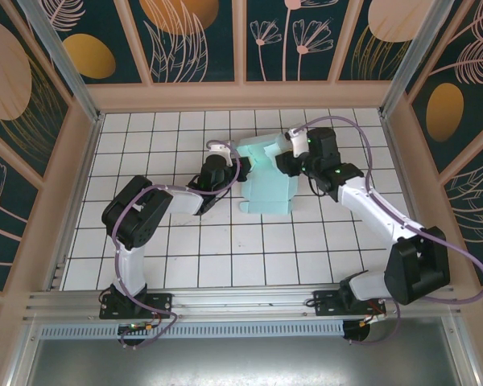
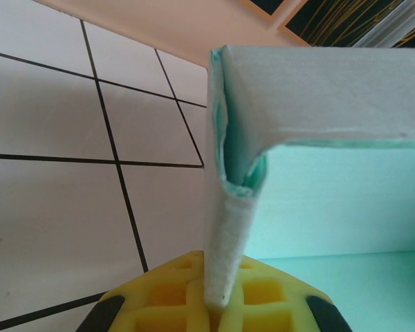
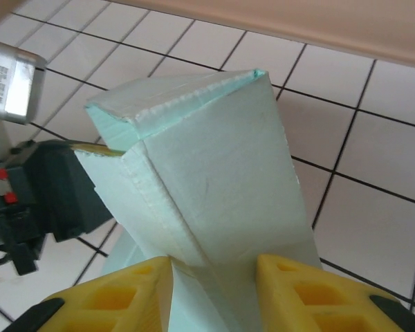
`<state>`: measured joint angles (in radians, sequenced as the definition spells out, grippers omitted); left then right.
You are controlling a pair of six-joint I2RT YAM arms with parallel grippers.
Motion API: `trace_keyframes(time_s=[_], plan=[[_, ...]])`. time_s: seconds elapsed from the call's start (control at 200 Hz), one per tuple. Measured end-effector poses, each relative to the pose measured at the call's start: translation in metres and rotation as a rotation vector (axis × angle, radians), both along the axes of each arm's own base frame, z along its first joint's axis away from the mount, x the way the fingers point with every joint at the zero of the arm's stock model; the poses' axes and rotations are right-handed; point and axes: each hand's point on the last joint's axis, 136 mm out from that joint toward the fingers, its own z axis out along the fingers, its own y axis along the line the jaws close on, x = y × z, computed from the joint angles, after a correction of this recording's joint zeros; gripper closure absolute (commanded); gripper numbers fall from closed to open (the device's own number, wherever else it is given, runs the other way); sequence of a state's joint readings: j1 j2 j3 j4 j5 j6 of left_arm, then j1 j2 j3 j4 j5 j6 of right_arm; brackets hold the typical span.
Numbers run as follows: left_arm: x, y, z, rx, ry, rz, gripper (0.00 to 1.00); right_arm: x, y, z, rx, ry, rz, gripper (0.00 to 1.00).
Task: Fold the paper box
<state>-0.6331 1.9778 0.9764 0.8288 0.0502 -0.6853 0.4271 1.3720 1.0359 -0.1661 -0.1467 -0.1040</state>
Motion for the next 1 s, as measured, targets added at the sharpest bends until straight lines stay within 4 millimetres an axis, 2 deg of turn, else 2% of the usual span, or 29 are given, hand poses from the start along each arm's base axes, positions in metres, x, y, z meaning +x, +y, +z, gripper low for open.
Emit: trace_keyframes(time_s=[0.41, 0.716, 1.001], plan=[[0.0, 0.001, -0.011, -0.003, 0.038, 0.009, 1.0, 0.011, 0.001, -0.01, -0.253, -0.127, -0.159, 0.65], [0.0, 0.0, -0.013, -0.004, 0.044, 0.007, 1.0, 0.019, -0.004, -0.019, -0.392, -0.185, -0.249, 0.71], [-0.002, 0.003, -0.023, 0.014, 0.086, 0.02, 1.0, 0.023, -0.006, -0.033, -0.507, -0.207, -0.323, 0.84]])
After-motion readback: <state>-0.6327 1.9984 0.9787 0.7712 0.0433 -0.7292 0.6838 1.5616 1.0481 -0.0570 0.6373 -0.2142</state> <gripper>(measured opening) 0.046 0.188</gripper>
